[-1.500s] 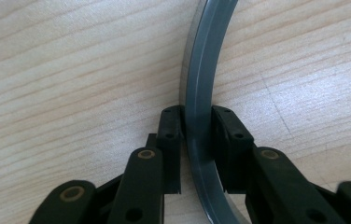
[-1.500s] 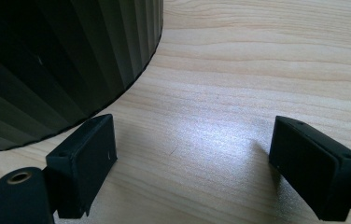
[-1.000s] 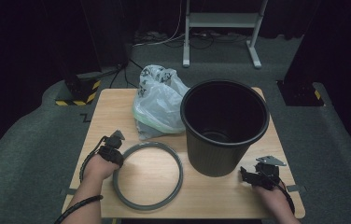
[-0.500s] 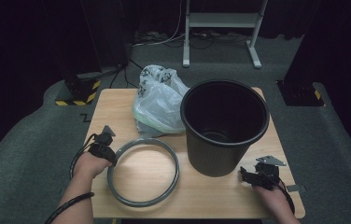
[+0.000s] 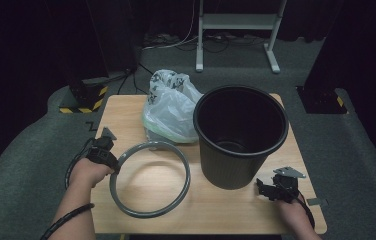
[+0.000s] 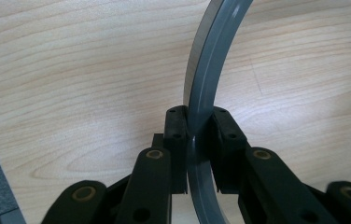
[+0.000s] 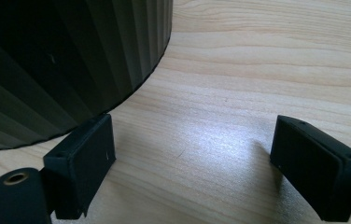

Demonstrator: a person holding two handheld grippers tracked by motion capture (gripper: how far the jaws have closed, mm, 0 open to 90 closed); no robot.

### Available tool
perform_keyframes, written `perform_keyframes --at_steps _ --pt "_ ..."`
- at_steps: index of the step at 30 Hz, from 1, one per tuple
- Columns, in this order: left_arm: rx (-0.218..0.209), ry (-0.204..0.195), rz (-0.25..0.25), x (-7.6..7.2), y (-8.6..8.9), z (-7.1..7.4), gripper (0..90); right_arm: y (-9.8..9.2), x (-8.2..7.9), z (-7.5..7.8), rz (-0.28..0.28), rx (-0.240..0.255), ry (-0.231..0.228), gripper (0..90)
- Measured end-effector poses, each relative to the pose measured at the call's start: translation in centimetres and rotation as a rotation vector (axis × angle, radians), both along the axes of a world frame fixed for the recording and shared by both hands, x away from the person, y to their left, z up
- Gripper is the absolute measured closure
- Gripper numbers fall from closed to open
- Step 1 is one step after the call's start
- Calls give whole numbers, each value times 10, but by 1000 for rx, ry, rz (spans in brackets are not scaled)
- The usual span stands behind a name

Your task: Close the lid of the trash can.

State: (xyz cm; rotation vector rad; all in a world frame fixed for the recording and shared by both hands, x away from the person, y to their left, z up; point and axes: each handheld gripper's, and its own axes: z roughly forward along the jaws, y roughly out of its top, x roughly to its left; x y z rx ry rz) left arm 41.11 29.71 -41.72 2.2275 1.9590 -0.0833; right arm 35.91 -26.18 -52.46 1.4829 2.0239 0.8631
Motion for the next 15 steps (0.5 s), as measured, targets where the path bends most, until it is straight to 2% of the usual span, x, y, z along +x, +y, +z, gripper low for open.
perform_keyframes --at_steps 7,12,15 --pt "15 -4 -4 -6 -4 13 781 2 2 0 23 -3 1 121" --pt "9 -4 6 -6 -9 24 781 2 2 0 25 -2 1 121" --pt "14 -12 -5 -3 -12 32 781 2 2 0 27 -2 1 121"
